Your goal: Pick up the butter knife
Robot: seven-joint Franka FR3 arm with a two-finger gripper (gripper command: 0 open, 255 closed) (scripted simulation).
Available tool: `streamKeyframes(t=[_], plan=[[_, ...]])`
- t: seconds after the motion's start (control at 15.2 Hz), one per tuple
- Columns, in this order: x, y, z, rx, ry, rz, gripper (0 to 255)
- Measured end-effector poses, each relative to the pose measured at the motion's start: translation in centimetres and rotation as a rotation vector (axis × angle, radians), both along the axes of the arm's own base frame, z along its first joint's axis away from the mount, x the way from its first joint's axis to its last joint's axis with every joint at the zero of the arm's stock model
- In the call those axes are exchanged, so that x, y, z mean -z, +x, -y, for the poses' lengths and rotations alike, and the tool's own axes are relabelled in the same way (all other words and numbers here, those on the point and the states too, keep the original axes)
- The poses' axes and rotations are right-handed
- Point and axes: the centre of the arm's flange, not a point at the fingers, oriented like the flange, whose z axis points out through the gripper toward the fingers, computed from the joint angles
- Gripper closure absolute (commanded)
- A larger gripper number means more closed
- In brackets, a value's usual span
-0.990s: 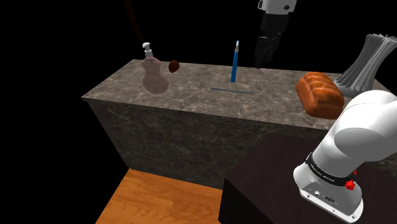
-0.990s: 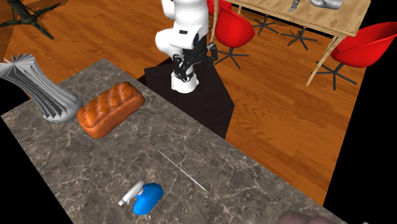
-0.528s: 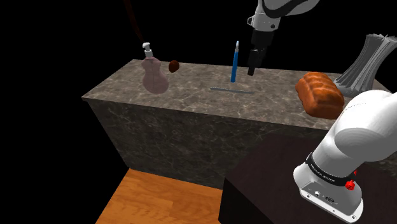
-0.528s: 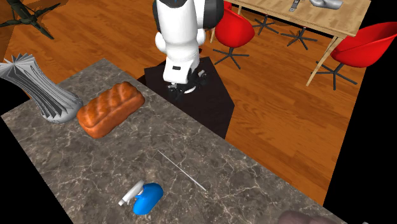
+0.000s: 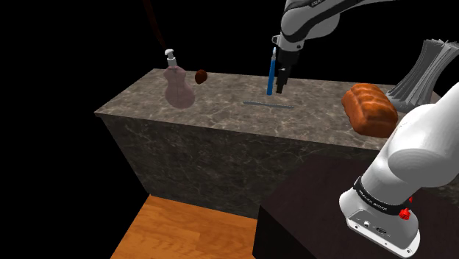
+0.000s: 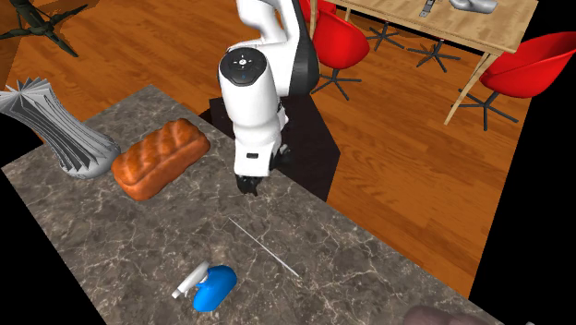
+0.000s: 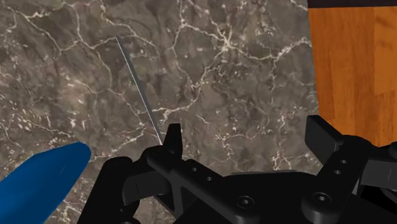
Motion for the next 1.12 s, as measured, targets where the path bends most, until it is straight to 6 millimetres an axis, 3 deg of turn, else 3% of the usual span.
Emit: streamKeyframes(t=[0.73, 1.12], plan=[[8.9, 10.6, 3.9, -0.191, -0.02, 0.029, 0], [12.2, 12.0, 4.0, -0.217, -0.023, 0.033, 0]])
